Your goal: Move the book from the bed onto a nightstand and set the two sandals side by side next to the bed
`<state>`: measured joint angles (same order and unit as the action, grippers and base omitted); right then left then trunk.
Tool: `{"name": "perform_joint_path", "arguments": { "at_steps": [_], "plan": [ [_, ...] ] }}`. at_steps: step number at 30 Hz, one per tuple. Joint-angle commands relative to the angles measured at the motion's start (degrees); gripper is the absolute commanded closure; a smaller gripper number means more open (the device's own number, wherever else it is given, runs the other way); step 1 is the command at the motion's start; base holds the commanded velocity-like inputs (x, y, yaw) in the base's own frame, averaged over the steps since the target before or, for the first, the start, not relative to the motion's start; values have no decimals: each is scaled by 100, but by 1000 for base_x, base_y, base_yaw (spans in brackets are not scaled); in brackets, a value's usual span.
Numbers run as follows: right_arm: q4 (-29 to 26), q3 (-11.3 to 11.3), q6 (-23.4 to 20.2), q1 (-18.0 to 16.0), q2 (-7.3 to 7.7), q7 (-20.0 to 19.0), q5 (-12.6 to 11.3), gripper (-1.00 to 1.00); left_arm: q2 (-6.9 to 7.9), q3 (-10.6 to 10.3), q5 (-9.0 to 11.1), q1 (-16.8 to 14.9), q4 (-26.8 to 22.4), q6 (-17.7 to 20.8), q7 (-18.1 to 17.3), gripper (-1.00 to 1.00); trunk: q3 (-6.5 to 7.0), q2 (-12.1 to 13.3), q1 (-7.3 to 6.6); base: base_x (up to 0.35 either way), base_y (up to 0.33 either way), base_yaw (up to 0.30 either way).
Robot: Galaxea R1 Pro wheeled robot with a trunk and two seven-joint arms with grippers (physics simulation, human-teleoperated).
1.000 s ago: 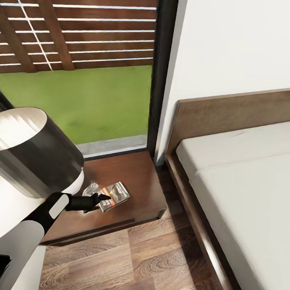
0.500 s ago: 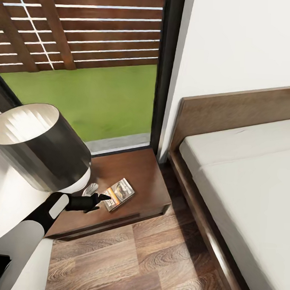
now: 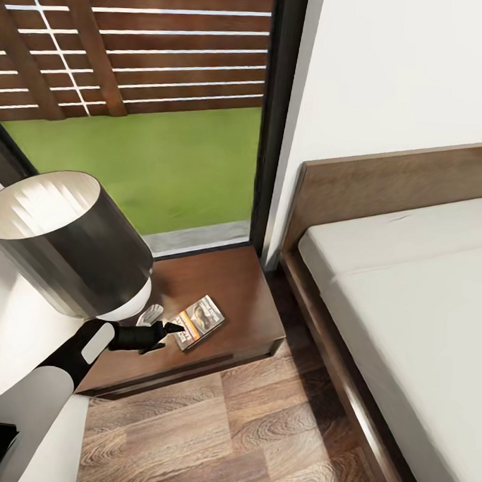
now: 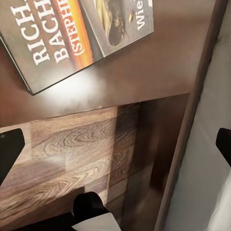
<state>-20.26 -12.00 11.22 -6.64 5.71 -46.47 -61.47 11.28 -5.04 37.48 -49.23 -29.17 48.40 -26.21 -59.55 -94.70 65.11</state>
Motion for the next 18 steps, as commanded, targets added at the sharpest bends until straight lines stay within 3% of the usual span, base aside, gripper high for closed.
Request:
{"name": "perform_joint_path", "arguments": {
  "at_steps": [1, 18],
  "plan": [
    [5, -48, 39, -4, 4, -7, -45, -100, 6, -27, -6, -4, -1, 2, -24, -100, -3, -2, 0, -2, 2, 0],
    [4, -56, 39, -4, 1, -11, -41, -100, 17, -32, -4, 1, 3, 2, -70, -100, -3, -2, 0, 0, 0, 0]
  ]
}}
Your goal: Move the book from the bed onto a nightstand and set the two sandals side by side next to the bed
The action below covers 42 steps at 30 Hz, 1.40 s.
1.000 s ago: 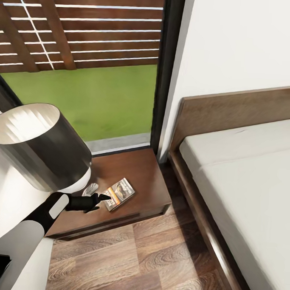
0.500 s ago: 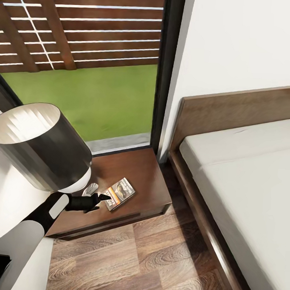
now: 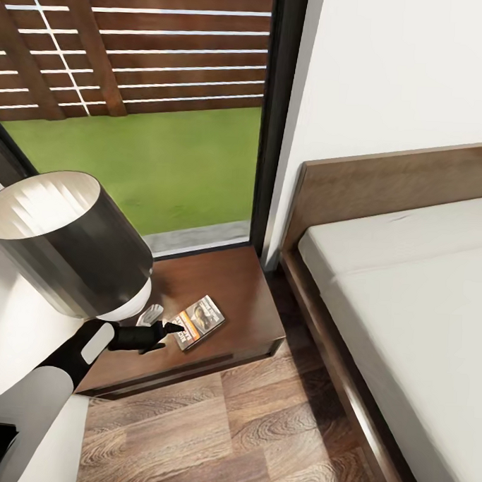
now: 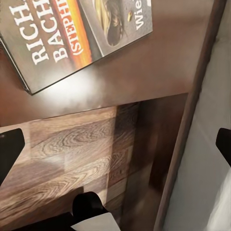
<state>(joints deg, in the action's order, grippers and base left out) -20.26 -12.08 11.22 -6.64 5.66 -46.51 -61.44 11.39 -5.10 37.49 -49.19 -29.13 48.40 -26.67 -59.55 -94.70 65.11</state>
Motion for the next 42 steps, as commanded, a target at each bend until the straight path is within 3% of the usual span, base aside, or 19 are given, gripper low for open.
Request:
{"name": "perform_joint_path", "arguments": {
  "at_steps": [1, 21, 42],
  "plan": [
    [5, -48, 39, -4, 5, -7, -42, -100, 7, -27, -5, -3, 0, 3, -27, -100, -3, -2, 0, 0, 0, 0],
    [5, -40, -2, -4, 13, 0, -46, -100, -4, -36, -5, -6, 3, -3, -29, -100, -3, -2, 0, 0, 0, 4],
    [5, -40, -5, 0, 14, -23, -48, -100, -13, -43, -5, -6, 3, -6, -22, -100, -3, -2, 0, 0, 0, 80]
  ]
}}
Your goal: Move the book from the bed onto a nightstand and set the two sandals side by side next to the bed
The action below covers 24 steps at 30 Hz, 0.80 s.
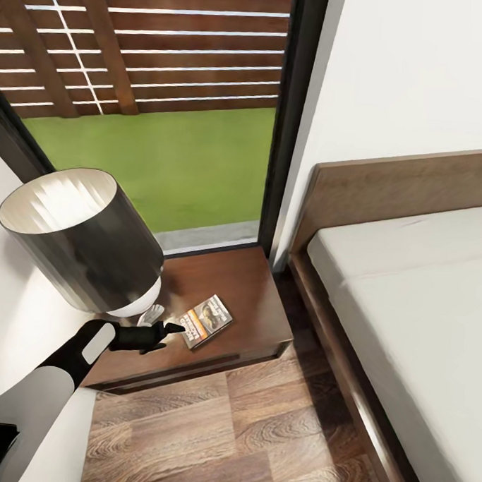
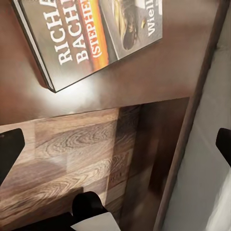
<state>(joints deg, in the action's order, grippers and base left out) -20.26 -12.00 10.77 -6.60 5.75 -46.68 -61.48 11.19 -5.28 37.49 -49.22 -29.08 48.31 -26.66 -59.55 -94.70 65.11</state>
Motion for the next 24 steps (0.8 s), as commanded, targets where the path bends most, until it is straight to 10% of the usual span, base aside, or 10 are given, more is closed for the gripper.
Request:
{"name": "perform_joint_path", "arguments": {
  "at_steps": [1, 24],
  "plan": [
    [5, -48, 39, -4, 5, -9, -45, -100, 4, -26, -5, -2, -1, 3, -24, -100, -3, -2, 0, 0, 0, 18],
    [8, -48, 48, -7, 5, 5, -47, -100, -29, -26, -5, -1, -1, 3, -6, -100, 127, -2, 0, 0, 0, 3]
  ]
}}
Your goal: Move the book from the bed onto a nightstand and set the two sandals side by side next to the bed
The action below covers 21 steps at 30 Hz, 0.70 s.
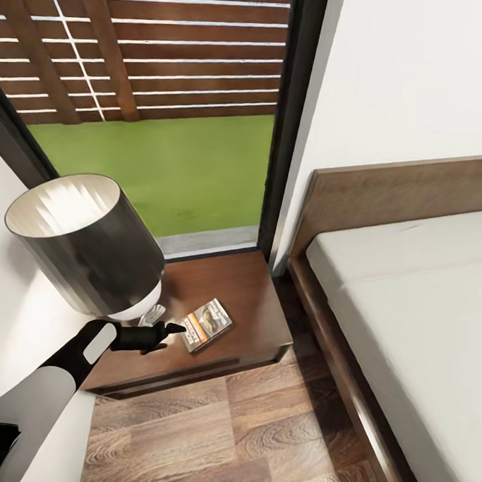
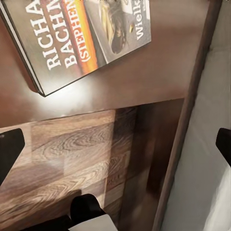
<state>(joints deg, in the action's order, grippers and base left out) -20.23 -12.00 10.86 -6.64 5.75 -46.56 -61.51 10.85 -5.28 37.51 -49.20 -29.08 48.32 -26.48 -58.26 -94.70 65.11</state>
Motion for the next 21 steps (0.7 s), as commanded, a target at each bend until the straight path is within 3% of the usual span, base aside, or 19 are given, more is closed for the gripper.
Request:
{"name": "perform_joint_path", "arguments": {
  "at_steps": [1, 21],
  "plan": [
    [4, -48, 39, -4, 5, -5, -44, -100, 6, -26, -6, -4, -1, 2, -24, -100, 6, -2, 0, 0, 0, 0],
    [5, -48, 39, -4, 5, -2, -42, -100, 17, -26, -5, -2, -3, 11, -55, -100, 182, -2, 0, 0, 0, 0]
  ]
}}
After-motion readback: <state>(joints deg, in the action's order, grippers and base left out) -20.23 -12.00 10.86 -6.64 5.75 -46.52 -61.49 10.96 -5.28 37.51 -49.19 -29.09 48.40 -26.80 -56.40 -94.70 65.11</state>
